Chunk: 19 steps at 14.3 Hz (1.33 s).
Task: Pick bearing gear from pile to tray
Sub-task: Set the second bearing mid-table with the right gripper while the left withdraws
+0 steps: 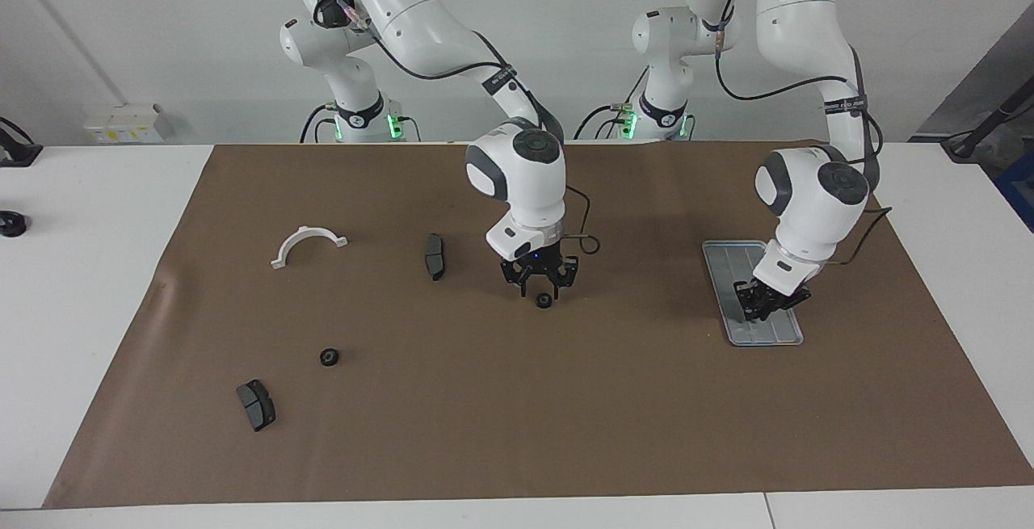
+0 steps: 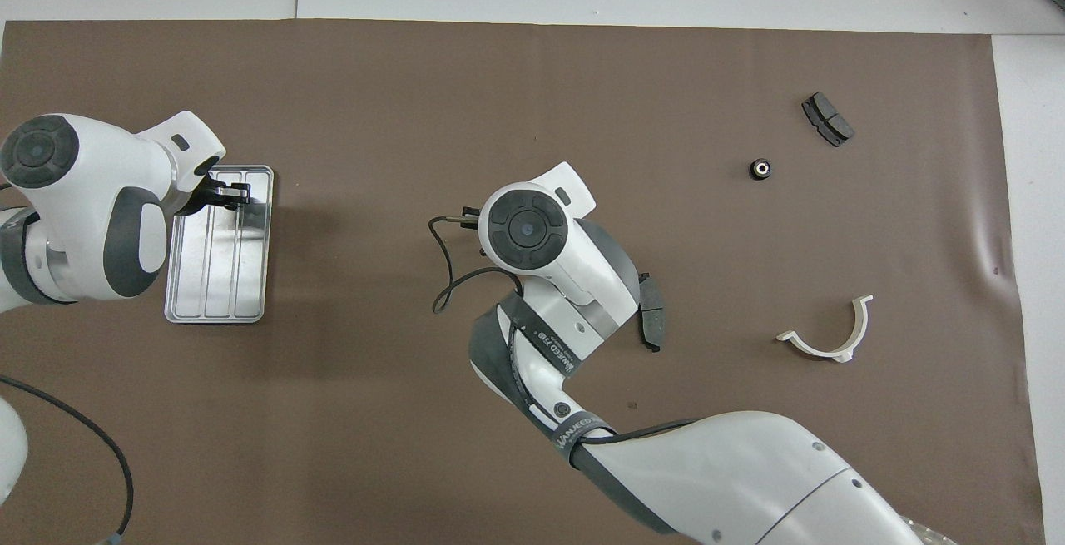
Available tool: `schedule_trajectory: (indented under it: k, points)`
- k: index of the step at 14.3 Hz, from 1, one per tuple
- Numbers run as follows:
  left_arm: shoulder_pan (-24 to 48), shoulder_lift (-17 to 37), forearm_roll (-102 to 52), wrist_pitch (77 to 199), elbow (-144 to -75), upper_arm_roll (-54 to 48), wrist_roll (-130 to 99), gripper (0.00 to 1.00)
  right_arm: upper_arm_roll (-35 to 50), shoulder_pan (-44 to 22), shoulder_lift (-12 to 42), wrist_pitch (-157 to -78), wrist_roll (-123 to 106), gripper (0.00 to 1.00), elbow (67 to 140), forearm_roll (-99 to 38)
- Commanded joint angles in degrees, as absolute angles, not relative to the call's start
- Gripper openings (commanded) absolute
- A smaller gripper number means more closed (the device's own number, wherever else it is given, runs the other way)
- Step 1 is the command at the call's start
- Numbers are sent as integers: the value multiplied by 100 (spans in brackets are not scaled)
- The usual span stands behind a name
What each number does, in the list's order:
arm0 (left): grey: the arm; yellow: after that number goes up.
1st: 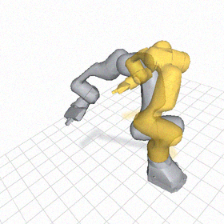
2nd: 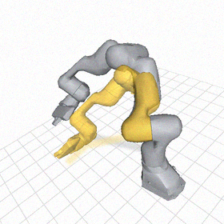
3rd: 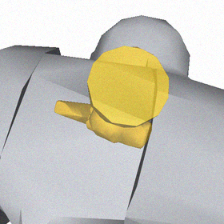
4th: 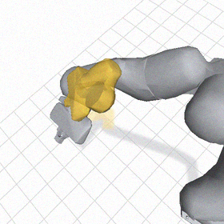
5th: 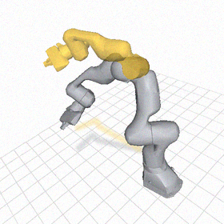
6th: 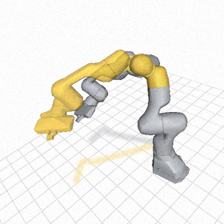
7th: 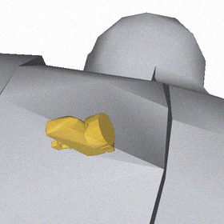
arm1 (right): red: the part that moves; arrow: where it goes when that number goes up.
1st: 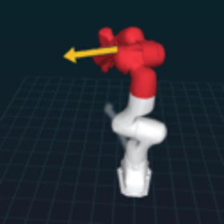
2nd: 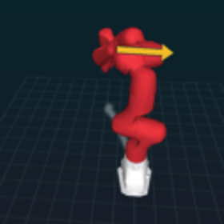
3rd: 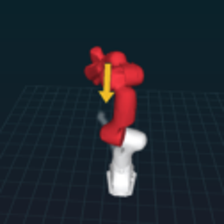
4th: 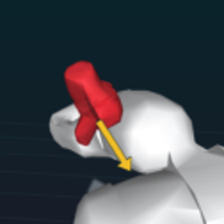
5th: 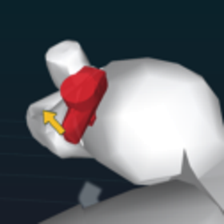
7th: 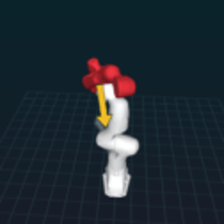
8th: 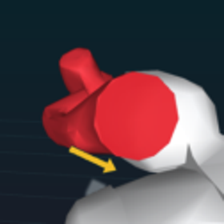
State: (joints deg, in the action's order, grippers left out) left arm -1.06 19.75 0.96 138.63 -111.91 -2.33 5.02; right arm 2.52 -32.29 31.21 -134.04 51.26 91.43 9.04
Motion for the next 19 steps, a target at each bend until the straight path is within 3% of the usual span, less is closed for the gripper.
schedule_trajectory:
  k: [1,2,3,4,8,11,16,19]
  points:
    - [-114,1978,141,13931,-11197,-264,571,22,308,-2823,2638,-12983,4758,100,9220,1037]
    - [-114,1969,141,13913,-11180,-264,571,29,308,-2656,2515,-12799,4363,100,9211,1028]
    - [-114,1951,141,13878,-11180,-264,571,52,316,-2472,2418,-12675,3994,100,9211,1011]
    - [-106,1925,141,13817,-11162,-264,571,69,316,-2287,2356,-12569,3590,100,9211,1002]
    - [-53,1531,141,13484,-11153,-264,536,84,352,-1478,2338,-12296,1824,100,9184,774]
    - [332,1213,141,12878,-10996,-237,414,84,343,-907,2425,-12392,409,100,9237,457]
    - [1448,1292,324,12647,-10749,-229,-1087,80,352,-221,2935,-13015,-710,100,9316,440]
    - [2046,1572,439,12674,-10469,-229,-1834,80,352,-176,2979,-13481,-782,100,9693,343]
